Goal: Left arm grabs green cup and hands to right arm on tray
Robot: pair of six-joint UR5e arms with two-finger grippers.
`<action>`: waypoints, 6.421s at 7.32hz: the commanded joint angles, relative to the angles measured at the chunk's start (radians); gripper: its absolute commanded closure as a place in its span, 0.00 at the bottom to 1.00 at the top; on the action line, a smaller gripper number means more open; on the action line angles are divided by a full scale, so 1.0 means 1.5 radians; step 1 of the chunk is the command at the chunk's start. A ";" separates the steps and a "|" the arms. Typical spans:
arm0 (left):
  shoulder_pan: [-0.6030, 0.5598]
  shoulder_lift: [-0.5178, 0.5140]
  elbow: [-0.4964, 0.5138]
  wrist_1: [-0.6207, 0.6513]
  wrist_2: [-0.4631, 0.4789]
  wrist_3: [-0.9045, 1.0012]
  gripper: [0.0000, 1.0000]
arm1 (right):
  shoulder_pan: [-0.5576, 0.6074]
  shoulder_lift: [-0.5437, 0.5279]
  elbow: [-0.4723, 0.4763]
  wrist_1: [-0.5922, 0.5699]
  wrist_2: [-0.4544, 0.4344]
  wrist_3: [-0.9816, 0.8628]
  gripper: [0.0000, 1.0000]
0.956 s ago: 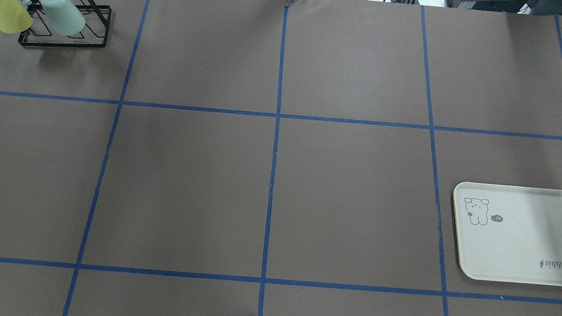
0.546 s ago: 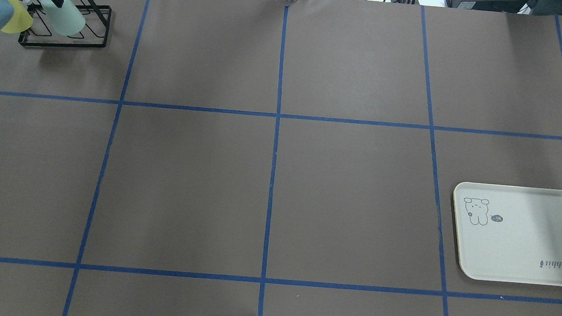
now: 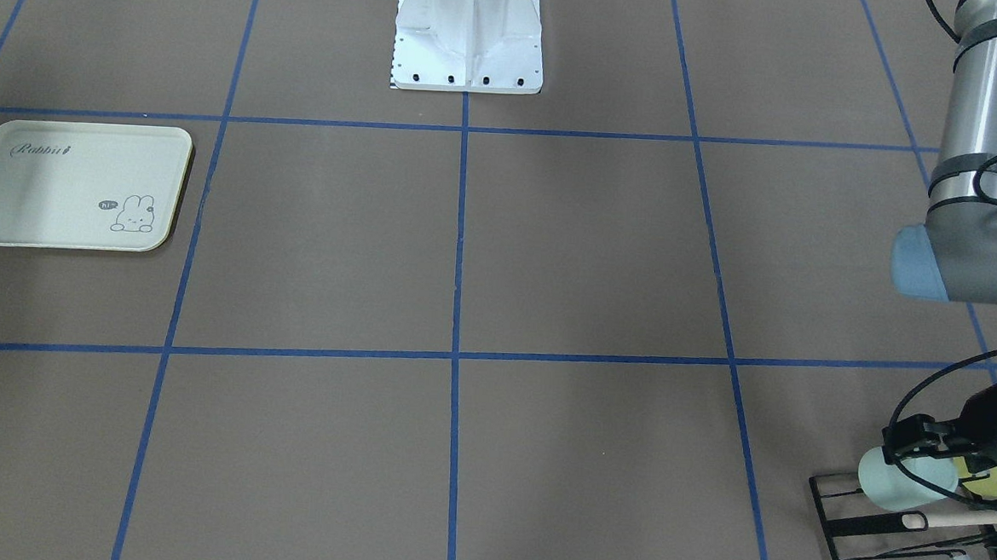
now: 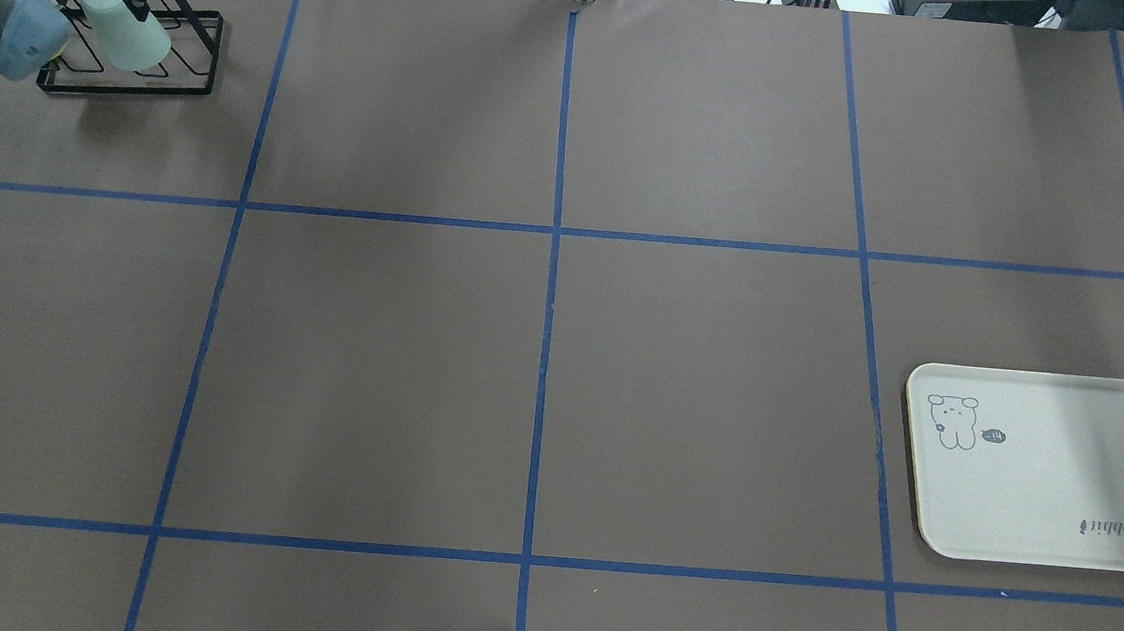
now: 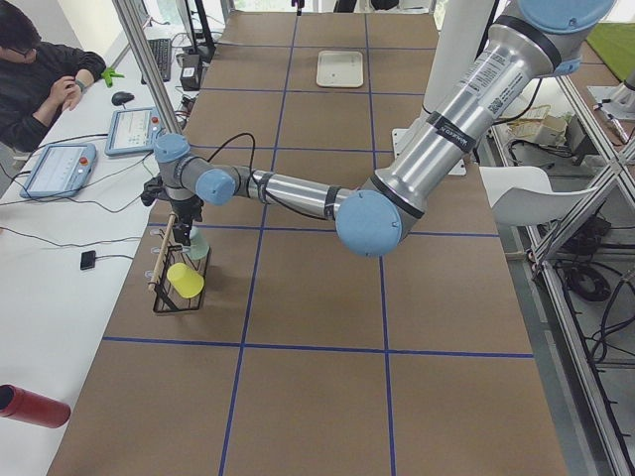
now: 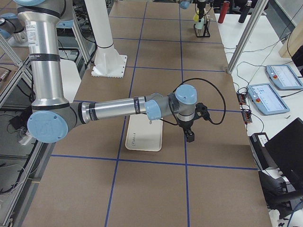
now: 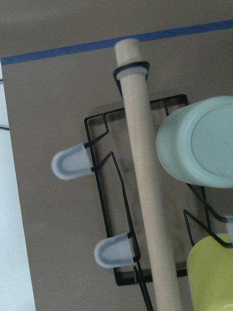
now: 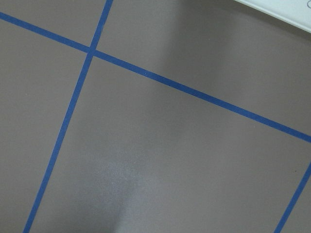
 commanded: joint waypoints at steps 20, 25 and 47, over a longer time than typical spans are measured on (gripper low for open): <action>-0.049 0.004 -0.046 -0.027 -0.035 0.008 1.00 | -0.002 0.000 0.002 0.000 0.001 0.000 0.00; -0.082 0.072 -0.159 -0.023 -0.166 -0.001 1.00 | -0.003 0.001 0.007 0.001 0.018 0.002 0.00; 0.226 0.050 -0.456 -0.408 -0.164 -1.174 1.00 | -0.661 0.206 0.004 1.108 -0.503 1.312 0.01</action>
